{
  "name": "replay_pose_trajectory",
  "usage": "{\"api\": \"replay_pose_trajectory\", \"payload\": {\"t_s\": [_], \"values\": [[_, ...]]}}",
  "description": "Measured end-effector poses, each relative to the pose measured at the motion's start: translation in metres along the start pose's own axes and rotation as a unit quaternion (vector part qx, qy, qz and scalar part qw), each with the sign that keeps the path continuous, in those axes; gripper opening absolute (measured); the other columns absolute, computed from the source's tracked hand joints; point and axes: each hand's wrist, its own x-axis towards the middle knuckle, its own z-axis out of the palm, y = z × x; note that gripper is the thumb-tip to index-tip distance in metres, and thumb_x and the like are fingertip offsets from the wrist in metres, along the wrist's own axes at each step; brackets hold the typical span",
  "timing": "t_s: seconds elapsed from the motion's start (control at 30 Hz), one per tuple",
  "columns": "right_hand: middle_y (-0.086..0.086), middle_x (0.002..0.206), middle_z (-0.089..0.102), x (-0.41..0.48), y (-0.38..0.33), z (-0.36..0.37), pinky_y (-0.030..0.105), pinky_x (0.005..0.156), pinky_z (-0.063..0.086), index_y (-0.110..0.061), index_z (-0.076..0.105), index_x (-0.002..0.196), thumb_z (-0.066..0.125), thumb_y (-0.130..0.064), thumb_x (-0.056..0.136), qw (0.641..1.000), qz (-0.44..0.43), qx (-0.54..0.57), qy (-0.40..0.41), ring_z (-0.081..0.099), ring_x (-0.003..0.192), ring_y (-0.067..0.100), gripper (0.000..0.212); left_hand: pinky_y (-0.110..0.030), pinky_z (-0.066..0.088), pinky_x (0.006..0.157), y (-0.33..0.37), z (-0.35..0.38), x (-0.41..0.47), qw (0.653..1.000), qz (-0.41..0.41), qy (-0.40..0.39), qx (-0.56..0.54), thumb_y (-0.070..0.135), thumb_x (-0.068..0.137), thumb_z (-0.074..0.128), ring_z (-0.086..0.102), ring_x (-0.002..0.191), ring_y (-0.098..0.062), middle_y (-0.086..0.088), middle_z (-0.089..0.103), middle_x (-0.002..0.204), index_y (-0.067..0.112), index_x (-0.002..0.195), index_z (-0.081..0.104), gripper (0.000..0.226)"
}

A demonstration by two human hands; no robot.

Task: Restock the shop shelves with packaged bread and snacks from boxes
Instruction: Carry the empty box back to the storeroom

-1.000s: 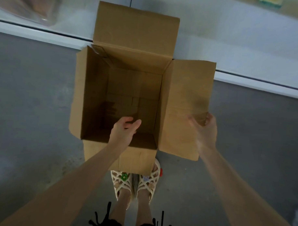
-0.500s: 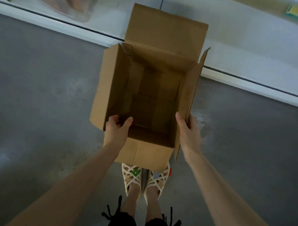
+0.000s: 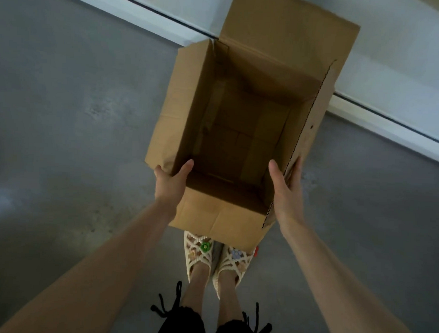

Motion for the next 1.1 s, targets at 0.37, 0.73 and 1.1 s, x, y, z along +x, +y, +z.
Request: {"api": "replay_pose_trajectory", "payload": {"t_s": [0.37, 0.73, 1.1], "values": [[-0.013, 0.162, 0.011, 0.002, 0.0, -0.002, 0.052, 0.119, 0.02, -0.048, -0.003, 0.149, 0.051, -0.095, 0.051, 1.0, 0.011, -0.024, -0.012, 0.013, 0.149, 0.013, 0.121, -0.049, 0.034, 0.113, -0.005, -0.012, 0.007, 0.988, 0.008, 0.008, -0.157, 0.031, 0.069, 0.085, 0.044, 0.13, -0.024, 0.001, 0.042, 0.141, 0.026, 0.146, 0.02, 0.101], [-0.006, 0.161, 0.019, 0.003, -0.002, -0.004, 0.053, 0.117, 0.023, -0.04, -0.001, 0.153, 0.053, -0.077, 0.069, 0.999, 0.007, -0.047, -0.006, 0.022, 0.147, 0.02, 0.107, -0.045, 0.041, 0.108, 0.001, -0.028, -0.003, 0.96, -0.044, 0.124, -0.246, 0.033, 0.071, 0.085, 0.051, 0.123, -0.021, -0.003, 0.051, 0.13, 0.02, 0.144, 0.025, 0.095], [-0.005, 0.152, 0.038, -0.02, -0.022, -0.02, 0.038, 0.11, 0.032, -0.033, 0.019, 0.153, 0.043, -0.047, 0.098, 0.999, -0.002, -0.048, -0.02, 0.038, 0.138, 0.018, 0.062, -0.039, 0.039, 0.11, 0.01, -0.072, -0.03, 0.971, 0.008, 0.101, -0.217, 0.041, 0.072, 0.082, 0.057, 0.109, -0.013, 0.005, 0.065, 0.105, 0.017, 0.103, 0.065, 0.043]]}}
